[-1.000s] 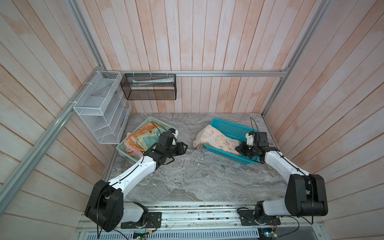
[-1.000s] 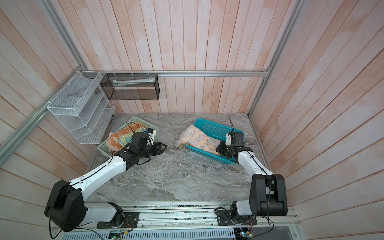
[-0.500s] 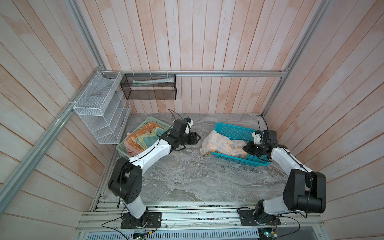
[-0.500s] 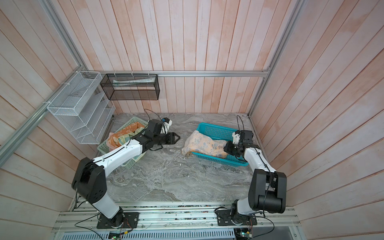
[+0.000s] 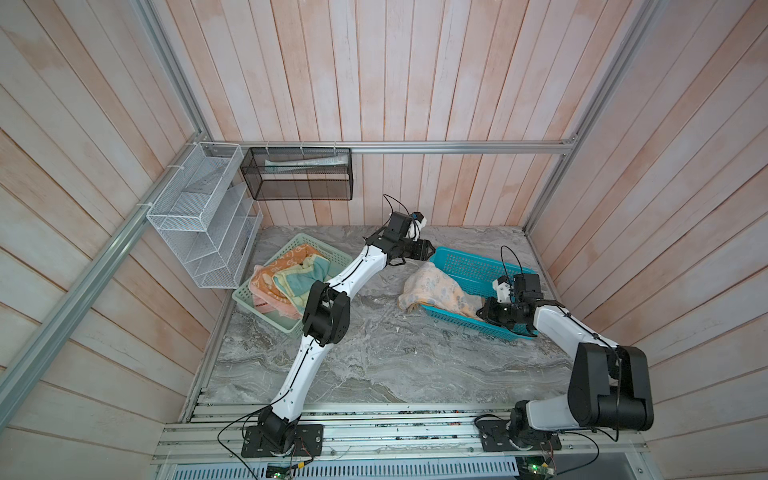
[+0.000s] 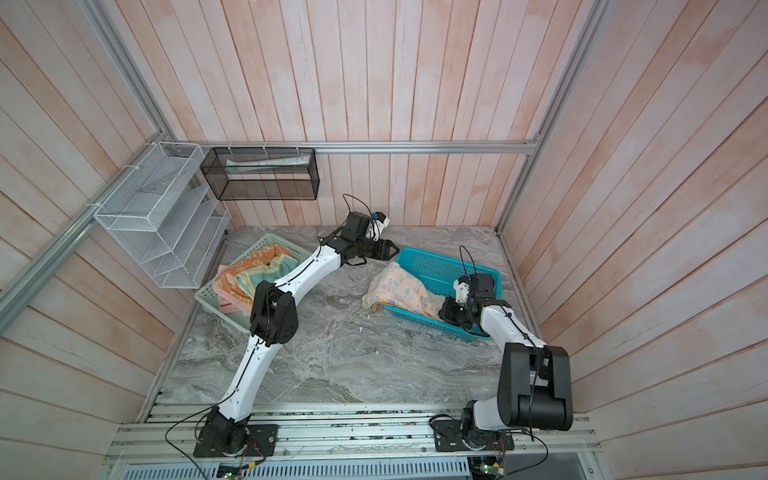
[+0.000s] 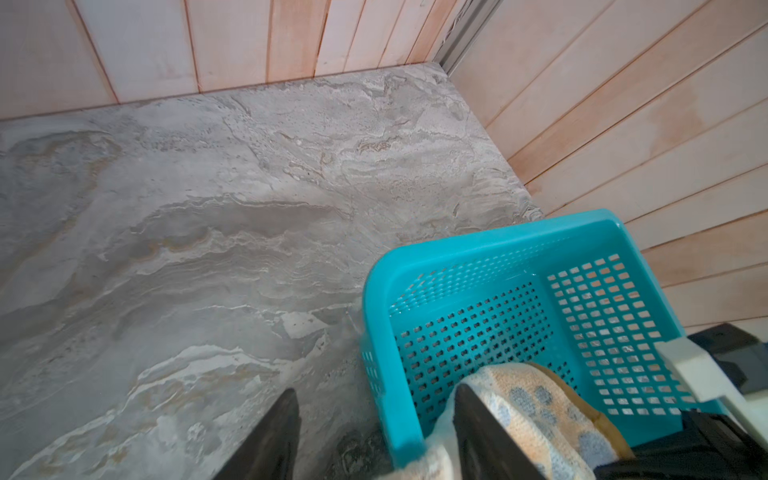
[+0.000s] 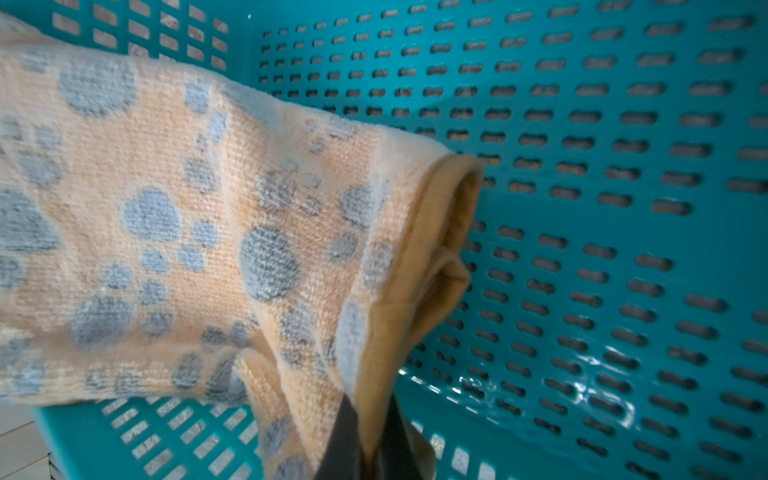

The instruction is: Fold and stack the towels

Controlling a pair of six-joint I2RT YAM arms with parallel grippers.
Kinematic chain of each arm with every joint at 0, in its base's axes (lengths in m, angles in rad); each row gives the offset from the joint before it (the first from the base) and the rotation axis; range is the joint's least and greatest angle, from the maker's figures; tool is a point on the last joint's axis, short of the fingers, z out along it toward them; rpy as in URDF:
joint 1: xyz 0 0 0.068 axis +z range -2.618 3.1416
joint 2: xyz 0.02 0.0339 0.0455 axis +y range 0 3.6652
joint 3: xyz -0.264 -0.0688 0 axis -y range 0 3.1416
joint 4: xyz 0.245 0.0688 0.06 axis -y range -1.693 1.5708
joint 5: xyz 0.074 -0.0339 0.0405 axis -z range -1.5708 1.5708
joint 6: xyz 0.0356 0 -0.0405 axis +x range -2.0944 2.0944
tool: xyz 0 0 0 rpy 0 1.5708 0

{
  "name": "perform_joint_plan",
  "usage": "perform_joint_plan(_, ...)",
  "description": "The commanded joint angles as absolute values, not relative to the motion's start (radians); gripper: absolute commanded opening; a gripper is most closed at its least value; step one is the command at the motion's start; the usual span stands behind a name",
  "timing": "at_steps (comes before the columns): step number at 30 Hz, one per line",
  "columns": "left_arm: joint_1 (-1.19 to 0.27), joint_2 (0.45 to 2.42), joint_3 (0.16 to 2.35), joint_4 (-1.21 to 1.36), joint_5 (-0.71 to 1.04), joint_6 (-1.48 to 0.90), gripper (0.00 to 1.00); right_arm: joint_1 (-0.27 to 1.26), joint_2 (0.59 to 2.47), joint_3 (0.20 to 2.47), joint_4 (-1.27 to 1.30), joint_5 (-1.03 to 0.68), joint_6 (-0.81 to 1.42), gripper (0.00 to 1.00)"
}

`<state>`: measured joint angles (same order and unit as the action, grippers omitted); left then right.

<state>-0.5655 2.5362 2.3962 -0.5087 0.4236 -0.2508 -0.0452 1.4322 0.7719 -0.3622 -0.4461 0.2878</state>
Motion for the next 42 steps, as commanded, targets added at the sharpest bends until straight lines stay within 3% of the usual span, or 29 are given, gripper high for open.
perform_joint_plan(1, -0.566, 2.570, 2.433, -0.528, 0.495, -0.257, 0.62, -0.028, 1.420, 0.748, -0.383, -0.443, 0.288, 0.00)
perform_joint_plan(11, -0.598, 2.619, 2.419, -0.533, 0.501, -0.271, 0.64, -0.013, 1.427, 0.729, -0.395, -0.433, 0.275, 0.00)
perform_joint_plan(17, -0.599, 2.631, 2.420, -0.598, 0.334, -0.370, 0.54, 0.023, 1.403, 0.760, -0.410, -0.405, 0.288, 0.00)
perform_joint_plan(25, -0.606, 2.318, 1.968, -0.472, 0.146, -0.456, 0.44, 0.036, 1.348, 0.832, -0.450, -0.343, 0.276, 0.00)
perform_joint_plan(34, -0.607, 2.100, 1.678, -0.430, 0.103, -0.535, 0.46, 0.059, 1.384, 0.905, -0.460, -0.327, 0.265, 0.00)
perform_joint_plan(38, -0.607, 2.021, 1.630, -0.413, 0.110, -0.537, 0.58, 0.105, 1.369, 0.983, -0.491, -0.278, 0.268, 0.00)
perform_joint_plan(42, -0.589, 1.927, 1.590, -0.357, 0.156, -0.523, 0.62, 0.134, 1.364, 1.085, -0.529, -0.248, 0.273, 0.00)
